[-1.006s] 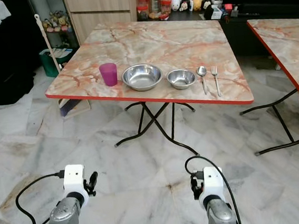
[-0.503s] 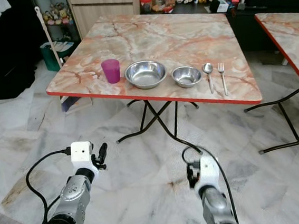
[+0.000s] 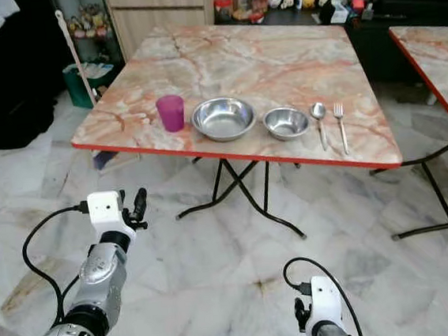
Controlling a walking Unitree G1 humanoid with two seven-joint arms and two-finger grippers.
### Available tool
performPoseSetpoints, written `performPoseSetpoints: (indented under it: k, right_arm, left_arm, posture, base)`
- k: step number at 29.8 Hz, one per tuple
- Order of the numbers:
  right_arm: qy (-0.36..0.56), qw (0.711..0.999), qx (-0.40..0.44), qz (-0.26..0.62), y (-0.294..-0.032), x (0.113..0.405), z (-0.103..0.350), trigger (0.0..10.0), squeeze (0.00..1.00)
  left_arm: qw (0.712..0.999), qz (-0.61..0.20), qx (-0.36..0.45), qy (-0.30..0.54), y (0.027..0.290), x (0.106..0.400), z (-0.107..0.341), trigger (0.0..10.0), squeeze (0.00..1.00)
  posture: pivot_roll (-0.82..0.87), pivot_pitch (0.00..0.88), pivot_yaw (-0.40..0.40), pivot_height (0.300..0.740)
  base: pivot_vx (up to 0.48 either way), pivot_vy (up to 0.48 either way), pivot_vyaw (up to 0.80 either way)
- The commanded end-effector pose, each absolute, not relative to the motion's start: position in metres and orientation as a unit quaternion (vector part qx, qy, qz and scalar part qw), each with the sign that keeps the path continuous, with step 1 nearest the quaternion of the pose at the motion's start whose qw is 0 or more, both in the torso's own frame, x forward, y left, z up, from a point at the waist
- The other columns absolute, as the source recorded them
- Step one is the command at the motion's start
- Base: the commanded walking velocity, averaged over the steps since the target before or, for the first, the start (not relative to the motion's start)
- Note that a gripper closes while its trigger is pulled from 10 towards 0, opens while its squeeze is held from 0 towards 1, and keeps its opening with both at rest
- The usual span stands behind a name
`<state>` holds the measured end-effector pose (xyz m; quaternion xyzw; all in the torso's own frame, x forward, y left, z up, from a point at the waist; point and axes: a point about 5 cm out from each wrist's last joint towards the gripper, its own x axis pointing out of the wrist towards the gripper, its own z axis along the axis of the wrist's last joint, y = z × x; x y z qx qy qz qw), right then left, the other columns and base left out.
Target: Setting the table
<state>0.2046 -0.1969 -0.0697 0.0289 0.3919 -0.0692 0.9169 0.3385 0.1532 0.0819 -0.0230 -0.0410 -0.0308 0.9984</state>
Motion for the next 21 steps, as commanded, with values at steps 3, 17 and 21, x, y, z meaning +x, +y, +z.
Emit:
performPoseSetpoints:
  k: [3, 17, 21]
  right_arm:
    - [0.403, 0.911, 0.037, -0.079, -0.196, 0.203, -0.071, 10.0, 0.00]
    - [0.408, 0.909, 0.025, -0.080, -0.197, 0.202, -0.072, 10.0, 0.00]
    - [0.409, 0.908, 0.028, -0.079, -0.196, 0.202, -0.072, 10.0, 0.00]
  left_arm:
    - [0.998, -0.037, -0.025, -0.053, 0.148, 0.341, 0.087, 10.0, 0.00]
    - [0.996, -0.035, -0.031, -0.080, 0.150, 0.346, 0.099, 10.0, 0.00]
    - [0.995, -0.036, -0.031, -0.085, 0.150, 0.346, 0.100, 10.0, 0.00]
  posture:
    - [0.07, 0.086, -0.044, 0.740]
    - [0.08, 0.101, -0.044, 0.740]
    - [0.08, 0.103, -0.045, 0.740]
  base:
    - [0.355, 0.000, 0.00]
    - [0.388, 0.000, -0.15]
    - [0.398, 0.000, -0.64]
